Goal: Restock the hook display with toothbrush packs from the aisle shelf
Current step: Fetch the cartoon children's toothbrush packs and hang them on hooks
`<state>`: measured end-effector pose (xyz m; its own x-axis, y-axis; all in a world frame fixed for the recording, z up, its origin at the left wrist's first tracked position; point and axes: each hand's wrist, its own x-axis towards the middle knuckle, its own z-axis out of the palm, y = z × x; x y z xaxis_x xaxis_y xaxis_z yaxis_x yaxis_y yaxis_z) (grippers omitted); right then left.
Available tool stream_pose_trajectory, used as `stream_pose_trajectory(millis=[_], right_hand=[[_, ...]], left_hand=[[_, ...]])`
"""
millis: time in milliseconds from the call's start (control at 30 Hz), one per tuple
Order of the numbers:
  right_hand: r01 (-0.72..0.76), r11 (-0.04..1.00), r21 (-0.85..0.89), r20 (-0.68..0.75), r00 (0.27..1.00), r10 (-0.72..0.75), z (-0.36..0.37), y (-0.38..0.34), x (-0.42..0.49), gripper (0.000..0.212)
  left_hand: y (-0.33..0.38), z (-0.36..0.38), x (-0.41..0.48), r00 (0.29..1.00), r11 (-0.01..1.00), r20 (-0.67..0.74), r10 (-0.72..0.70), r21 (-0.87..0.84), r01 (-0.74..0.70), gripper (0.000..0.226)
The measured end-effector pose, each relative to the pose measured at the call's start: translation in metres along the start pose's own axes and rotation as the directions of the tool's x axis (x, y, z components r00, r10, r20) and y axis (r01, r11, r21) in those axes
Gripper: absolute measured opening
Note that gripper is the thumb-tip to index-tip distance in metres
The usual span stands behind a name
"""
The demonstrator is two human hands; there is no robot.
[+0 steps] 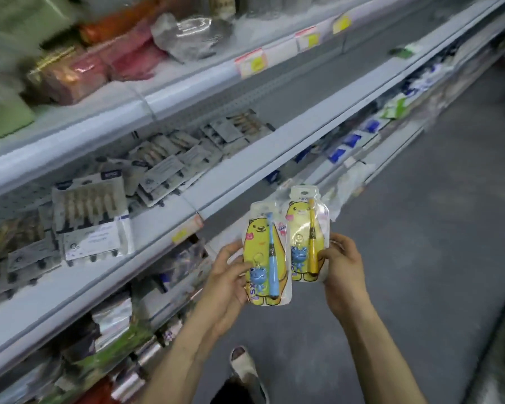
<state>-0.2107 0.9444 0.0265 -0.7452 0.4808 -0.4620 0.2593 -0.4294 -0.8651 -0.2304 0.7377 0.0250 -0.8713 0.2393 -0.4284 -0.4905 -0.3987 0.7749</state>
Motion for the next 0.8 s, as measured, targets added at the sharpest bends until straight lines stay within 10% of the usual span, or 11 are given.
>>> stream_pose_trajectory(millis=[800], right_hand=[[0.397,0.905,0.153,-0.691,0.697,-0.189,-0.277,-0.314,0.371,0.041]], left_hand=[[-0.048,0.586,0.459,0.809,0.89,0.56,-0.177,0.443,-0.112,0.043]])
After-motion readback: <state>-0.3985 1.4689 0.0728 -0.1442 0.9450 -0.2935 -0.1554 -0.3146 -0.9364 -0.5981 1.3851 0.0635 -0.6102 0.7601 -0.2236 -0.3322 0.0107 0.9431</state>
